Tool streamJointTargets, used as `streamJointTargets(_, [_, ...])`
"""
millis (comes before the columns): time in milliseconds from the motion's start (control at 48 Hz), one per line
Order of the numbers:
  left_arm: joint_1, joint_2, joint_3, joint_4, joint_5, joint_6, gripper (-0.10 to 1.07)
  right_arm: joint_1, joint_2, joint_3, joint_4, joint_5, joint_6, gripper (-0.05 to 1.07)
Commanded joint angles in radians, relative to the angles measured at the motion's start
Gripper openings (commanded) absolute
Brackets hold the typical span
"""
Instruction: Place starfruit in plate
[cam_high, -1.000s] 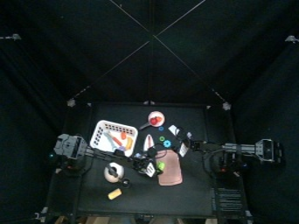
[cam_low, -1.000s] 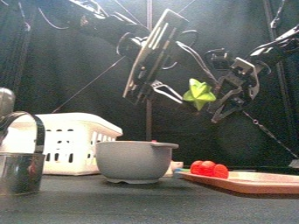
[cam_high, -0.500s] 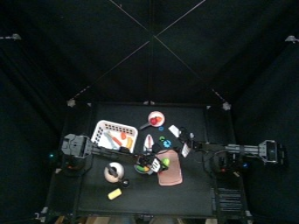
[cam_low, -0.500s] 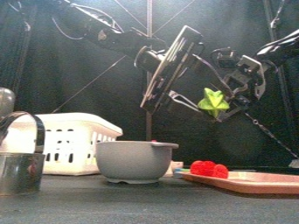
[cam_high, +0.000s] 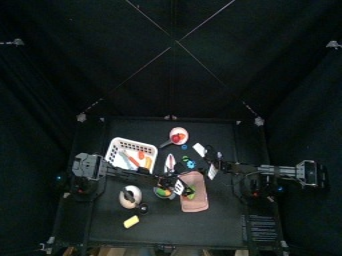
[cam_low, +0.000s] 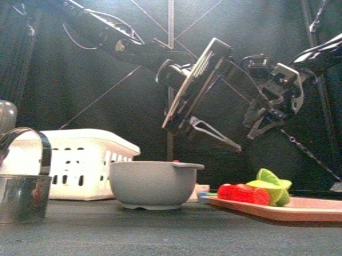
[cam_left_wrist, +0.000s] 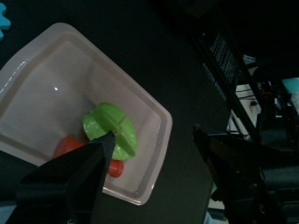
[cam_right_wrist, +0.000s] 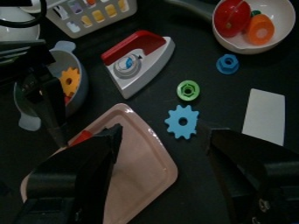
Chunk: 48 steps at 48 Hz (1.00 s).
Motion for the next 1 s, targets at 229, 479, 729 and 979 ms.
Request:
streamJointTargets(229, [0.009,-0.069,-0.018,0.041,-0.008,0.002,1.02,0.000,-0.009,-0.008,0.000,-0.008,0.000,0.98])
streamJointTargets(479, [0.009,-0.078,-0.018,0.061,-0.008,0.009,1.02,0.000,-0.008,-0.008,0.000,-0.008,0.000,0.98])
streamJointTargets(729, [0.009,-0.094,-0.008,0.063,-0.008,0.026,1.02,-0.002,-0.008,-0.008,0.000,-0.008,0.000,0.98])
streamJointTargets(979, [0.008,-0.212,0.092,0.132,-0.003,0.097,1.02,-0.012,0.009,-0.008,-0.005,-0.008,0.000,0.98])
